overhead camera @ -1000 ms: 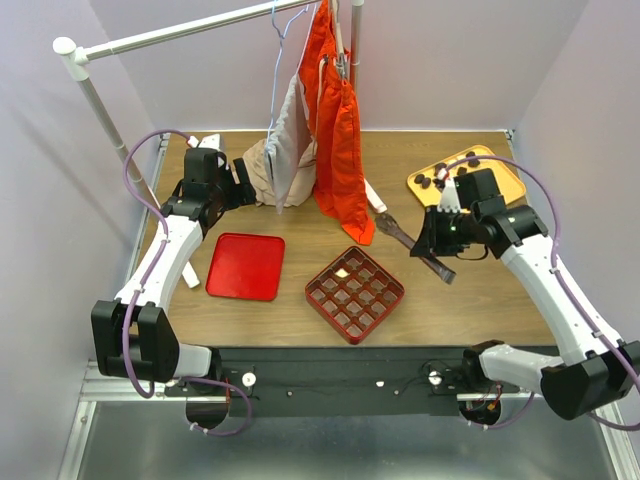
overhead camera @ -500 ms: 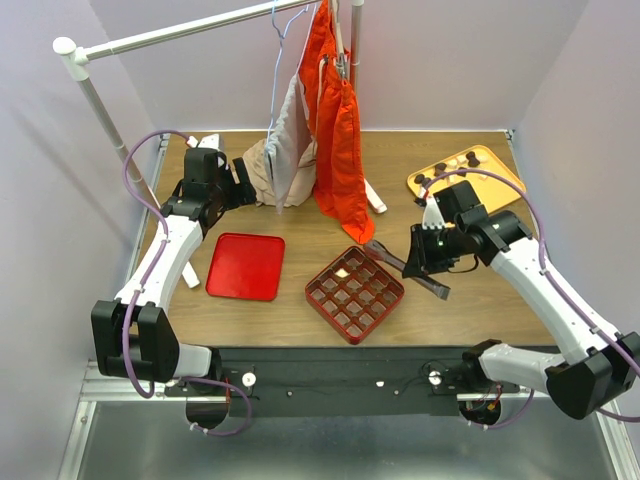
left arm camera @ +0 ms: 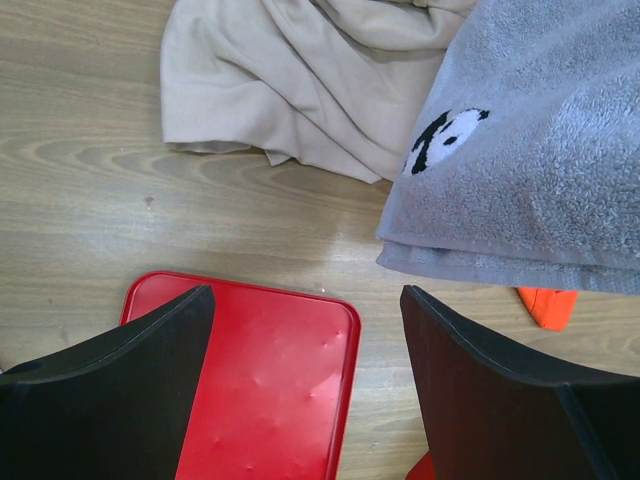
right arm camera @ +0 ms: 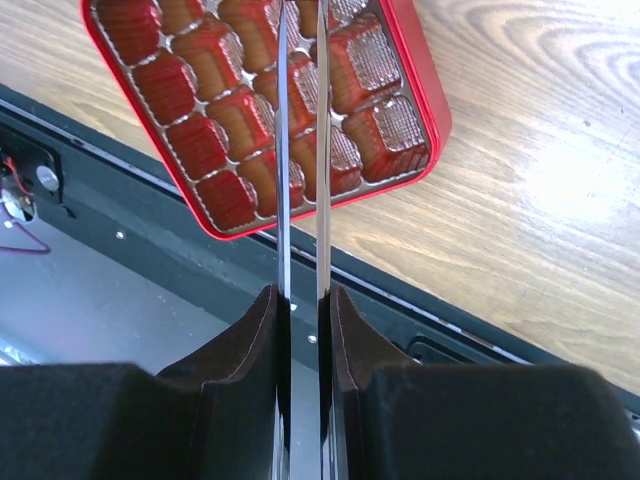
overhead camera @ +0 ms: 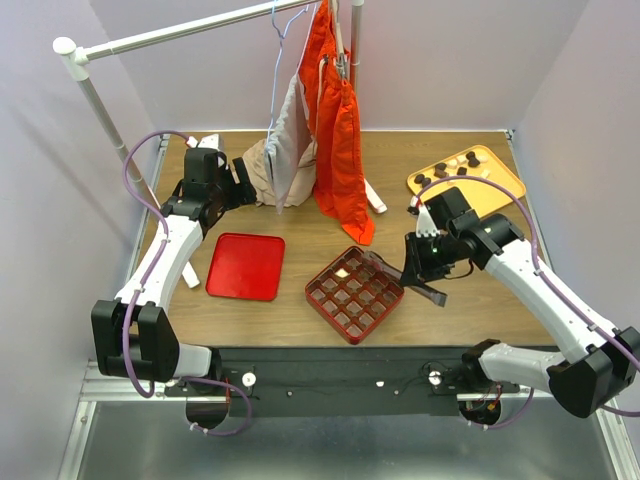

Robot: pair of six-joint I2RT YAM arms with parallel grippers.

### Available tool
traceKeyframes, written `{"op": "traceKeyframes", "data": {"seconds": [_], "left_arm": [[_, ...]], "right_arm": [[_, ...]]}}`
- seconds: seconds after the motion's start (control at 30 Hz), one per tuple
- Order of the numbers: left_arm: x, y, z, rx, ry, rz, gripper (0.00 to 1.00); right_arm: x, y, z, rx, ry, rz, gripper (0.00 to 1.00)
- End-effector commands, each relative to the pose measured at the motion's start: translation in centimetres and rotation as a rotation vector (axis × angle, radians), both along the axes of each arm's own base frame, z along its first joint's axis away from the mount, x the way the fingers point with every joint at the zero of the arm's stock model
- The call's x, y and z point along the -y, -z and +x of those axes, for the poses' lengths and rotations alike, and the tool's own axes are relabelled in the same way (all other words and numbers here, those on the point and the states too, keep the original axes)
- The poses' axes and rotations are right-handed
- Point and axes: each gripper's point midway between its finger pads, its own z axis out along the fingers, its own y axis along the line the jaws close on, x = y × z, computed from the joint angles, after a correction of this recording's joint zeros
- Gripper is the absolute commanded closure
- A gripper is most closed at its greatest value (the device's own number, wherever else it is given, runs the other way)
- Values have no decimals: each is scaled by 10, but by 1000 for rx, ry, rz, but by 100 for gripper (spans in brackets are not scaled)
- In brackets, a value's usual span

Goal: Pack the chocolate

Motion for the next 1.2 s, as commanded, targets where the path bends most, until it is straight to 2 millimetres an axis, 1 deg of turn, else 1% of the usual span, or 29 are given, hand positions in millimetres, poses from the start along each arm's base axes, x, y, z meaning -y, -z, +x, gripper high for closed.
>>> {"op": "traceKeyframes", "data": {"seconds": [0.0, 0.03, 0.13, 0.17, 0.37, 0.47, 0.57, 0.67, 0.7, 0.73, 0.77, 0.83, 0.87, 0.97, 1.1, 1.13, 1.17], "left_arm": [[6, -7, 4, 24, 18, -25, 16], [6, -9, 4, 27, 18, -25, 15], [5, -8, 4, 26, 15, -23, 16], [5, -8, 4, 27, 16, -22, 16], [8, -7, 4, 23, 24, -31, 15], [7, -9, 4, 30, 24, -27, 16], [5, -9, 3, 30, 17, -24, 16], [6, -7, 3, 26, 20, -25, 16], [6, -7, 3, 24, 20, -25, 16], [6, -6, 3, 22, 20, -24, 16], [6, -7, 3, 25, 20, -25, 16], [6, -7, 4, 26, 19, -23, 16], [5, -8, 3, 27, 17, -23, 16], [5, -6, 4, 25, 19, -20, 16], [5, -6, 4, 26, 19, -15, 16], [5, -5, 3, 23, 22, -10, 15], [4, -5, 3, 25, 19, -7, 16]], "right_arm": [[7, 6, -8, -21, 7, -38, 76], [7, 6, -8, -21, 11, -39, 76], [9, 3, -8, -12, 17, -45, 71], [10, 3, -8, -11, 18, -48, 66], [8, 6, -7, -20, 15, -45, 54], [7, 6, -7, -19, 10, -45, 54], [7, 5, -7, -15, 12, -46, 51], [7, 3, -5, -4, 14, -44, 51], [7, 0, -3, 6, 18, -42, 52], [8, -3, 0, 20, 29, -46, 55], [9, -5, 2, 34, 36, -47, 64], [12, -16, 11, 83, 67, -61, 73], [14, -20, 15, 101, 78, -71, 81], [22, -33, 33, 176, 136, -117, 92], [38, -43, 57, 261, 217, -212, 92], [47, -47, 66, 301, 254, -256, 92], [51, -54, 74, 331, 277, -277, 91]]}}
